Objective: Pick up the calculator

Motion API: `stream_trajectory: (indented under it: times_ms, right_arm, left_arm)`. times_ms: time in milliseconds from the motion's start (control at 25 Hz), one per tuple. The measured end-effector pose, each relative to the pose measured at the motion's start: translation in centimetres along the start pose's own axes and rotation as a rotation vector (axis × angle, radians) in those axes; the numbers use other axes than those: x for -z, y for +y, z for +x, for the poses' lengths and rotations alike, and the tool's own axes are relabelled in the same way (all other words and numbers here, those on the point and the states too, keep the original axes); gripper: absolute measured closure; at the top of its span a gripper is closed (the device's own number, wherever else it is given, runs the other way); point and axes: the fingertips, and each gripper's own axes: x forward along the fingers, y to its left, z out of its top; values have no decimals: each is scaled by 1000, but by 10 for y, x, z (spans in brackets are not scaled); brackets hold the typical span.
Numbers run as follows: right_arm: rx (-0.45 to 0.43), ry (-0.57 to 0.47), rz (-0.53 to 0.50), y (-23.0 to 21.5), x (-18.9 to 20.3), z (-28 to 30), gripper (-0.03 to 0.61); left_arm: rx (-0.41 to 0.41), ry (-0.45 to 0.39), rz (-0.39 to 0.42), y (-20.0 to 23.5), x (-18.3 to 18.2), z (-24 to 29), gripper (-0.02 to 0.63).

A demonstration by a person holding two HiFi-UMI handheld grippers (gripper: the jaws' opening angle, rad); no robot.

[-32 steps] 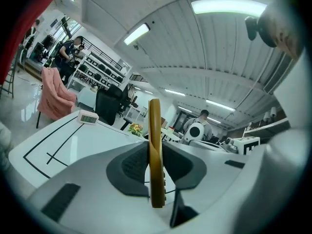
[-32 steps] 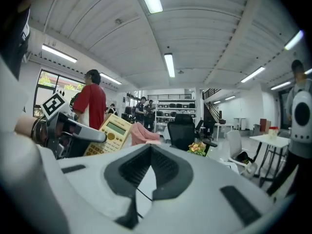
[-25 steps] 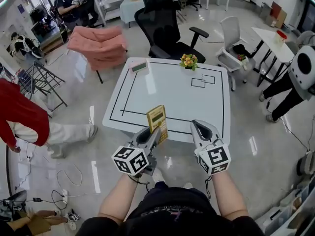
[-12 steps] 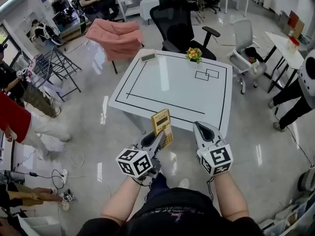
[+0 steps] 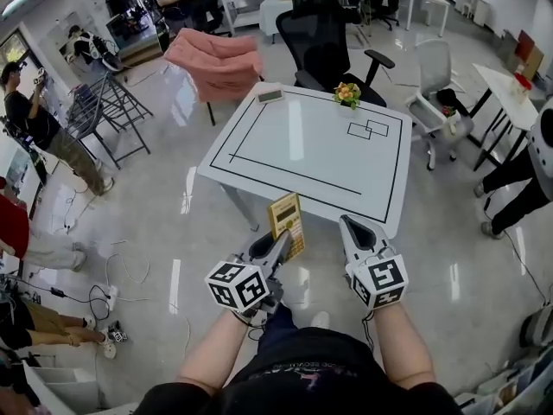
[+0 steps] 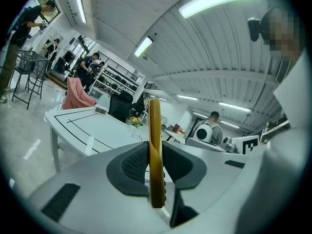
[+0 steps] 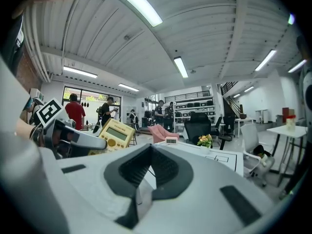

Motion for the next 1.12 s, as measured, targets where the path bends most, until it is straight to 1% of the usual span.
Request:
stream_trajectory:
  times_ms: [280,1120]
  right_arm:
    - [-3,-3,-12,5,-5,-8,578]
    - [9,-20,2,5,-10,-15,578]
  left_arm:
    - [-2,-16,7,-6,-4,-6,534]
    - [11,-5,36,-18,-10,-8,534]
